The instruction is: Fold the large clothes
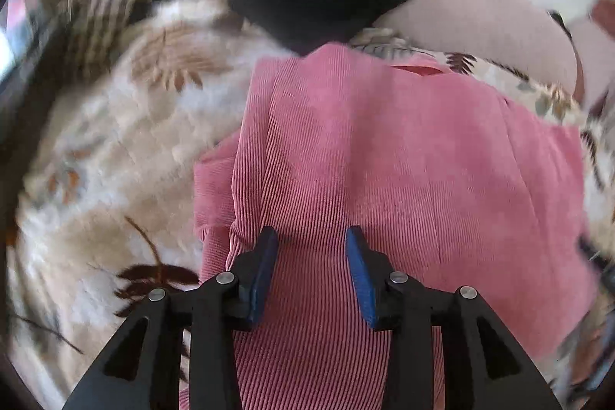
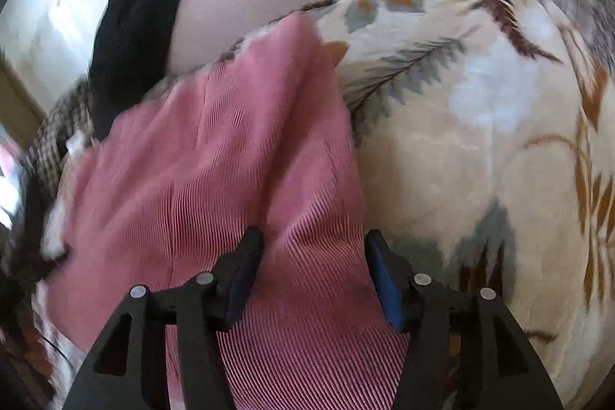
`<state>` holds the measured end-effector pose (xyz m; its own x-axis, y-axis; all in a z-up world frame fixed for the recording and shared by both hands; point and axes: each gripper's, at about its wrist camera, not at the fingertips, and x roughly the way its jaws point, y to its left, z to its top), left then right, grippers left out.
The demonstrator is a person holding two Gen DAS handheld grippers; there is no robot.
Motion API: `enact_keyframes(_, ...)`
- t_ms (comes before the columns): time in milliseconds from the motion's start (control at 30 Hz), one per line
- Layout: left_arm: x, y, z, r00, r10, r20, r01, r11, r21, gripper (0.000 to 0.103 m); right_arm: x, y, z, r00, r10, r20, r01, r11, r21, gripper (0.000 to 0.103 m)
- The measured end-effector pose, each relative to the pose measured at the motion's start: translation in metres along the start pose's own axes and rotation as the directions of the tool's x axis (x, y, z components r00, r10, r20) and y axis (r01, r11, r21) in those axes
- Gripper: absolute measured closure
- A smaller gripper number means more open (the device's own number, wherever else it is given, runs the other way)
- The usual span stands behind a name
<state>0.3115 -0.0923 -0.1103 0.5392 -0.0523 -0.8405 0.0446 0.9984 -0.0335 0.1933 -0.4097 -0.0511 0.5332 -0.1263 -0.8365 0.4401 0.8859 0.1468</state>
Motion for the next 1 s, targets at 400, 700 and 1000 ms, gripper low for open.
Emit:
enact_keyframes(400,0.001,-0.006,-0.002,1.0,0.03,-0.002,-0.03,0.999,0.028,0.065,-0.01,0.026,-0.03,0.995,-0.078,0.058,0.086,0.984,-0.154,0.045)
enact_keyframes(700,0.004,-0.002,0.0,1.0,0.003,-0.016,-0.003,1.0,0.017,0.065,0.007,0.053,-0.046,0.995,-0.098,0.021,0.1,0.952,-0.288,0.043)
enact_keyframes(1000,-0.01,0.1,0.045,0.934,-0.353,-0.061,0.314,0.89,-0.332,0.061,-0.037,0.097,-0.021,0.977,0.015,0.211,0.056,0.943,-0.327,0.041)
